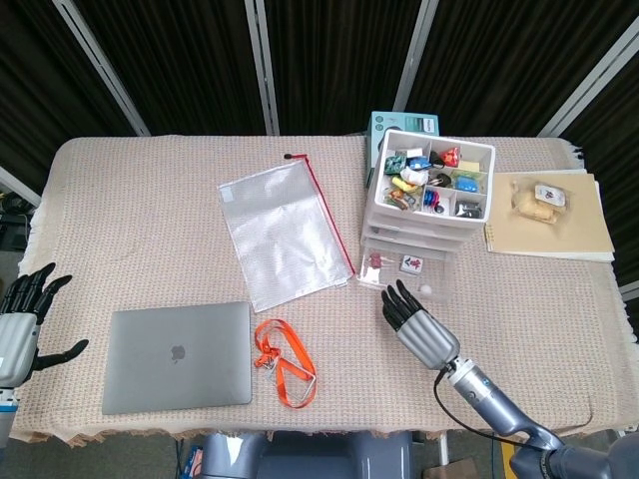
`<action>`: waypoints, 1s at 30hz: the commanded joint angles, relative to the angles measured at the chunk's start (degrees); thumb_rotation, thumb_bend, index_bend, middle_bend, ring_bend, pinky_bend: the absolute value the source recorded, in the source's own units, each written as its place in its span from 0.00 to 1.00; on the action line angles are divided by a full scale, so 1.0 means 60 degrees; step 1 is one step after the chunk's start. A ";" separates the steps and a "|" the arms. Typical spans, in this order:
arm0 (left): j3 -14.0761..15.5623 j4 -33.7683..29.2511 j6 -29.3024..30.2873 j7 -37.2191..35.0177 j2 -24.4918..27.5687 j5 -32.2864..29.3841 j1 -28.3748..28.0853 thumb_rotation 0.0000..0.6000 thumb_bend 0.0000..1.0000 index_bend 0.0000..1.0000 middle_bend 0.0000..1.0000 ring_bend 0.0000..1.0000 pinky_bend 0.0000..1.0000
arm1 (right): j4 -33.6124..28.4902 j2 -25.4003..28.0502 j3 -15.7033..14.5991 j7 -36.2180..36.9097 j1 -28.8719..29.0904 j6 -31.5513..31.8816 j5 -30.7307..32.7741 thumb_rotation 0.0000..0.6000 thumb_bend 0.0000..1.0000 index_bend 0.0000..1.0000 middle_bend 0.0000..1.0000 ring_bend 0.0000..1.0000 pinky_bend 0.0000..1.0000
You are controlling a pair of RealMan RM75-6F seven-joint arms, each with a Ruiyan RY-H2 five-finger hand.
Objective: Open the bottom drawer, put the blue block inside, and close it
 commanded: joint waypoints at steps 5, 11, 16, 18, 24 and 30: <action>-0.0002 -0.0002 -0.0001 -0.0028 0.0007 0.0003 -0.0002 1.00 0.19 0.14 0.00 0.00 0.00 | 0.0127 0.0040 0.0204 -0.0796 0.0227 -0.0551 0.0050 1.00 0.25 0.19 0.06 0.00 0.03; -0.0001 0.0008 -0.0009 -0.0038 0.0010 0.0005 -0.0005 1.00 0.19 0.14 0.00 0.00 0.00 | 0.0282 0.0035 0.0155 -0.1166 0.0227 -0.0632 -0.0082 1.00 0.25 0.20 0.06 0.00 0.03; 0.0000 -0.0009 -0.0017 -0.0030 0.0011 0.0001 -0.0006 1.00 0.19 0.14 0.00 0.00 0.00 | 0.0447 0.0052 0.0175 -0.1306 0.0239 -0.0779 -0.0099 1.00 0.25 0.21 0.07 0.00 0.03; 0.0001 -0.0017 -0.0018 -0.0028 0.0013 -0.0012 -0.0002 1.00 0.19 0.14 0.00 0.00 0.00 | 0.0490 0.0054 0.0195 -0.1346 0.0254 -0.0845 -0.0095 1.00 0.25 0.21 0.07 0.00 0.03; 0.0000 -0.0023 -0.0049 -0.0018 0.0017 -0.0033 -0.0011 1.00 0.19 0.13 0.00 0.00 0.00 | 0.0594 0.0070 0.0139 -0.1307 0.0265 -0.0875 -0.0236 1.00 0.25 0.22 0.07 0.00 0.03; 0.0001 -0.0038 -0.0038 -0.0039 0.0032 -0.0037 0.0000 1.00 0.19 0.14 0.00 0.00 0.00 | 0.0806 -0.0016 0.0420 -0.1578 0.0190 -0.1034 0.0113 1.00 0.25 0.22 0.08 0.00 0.03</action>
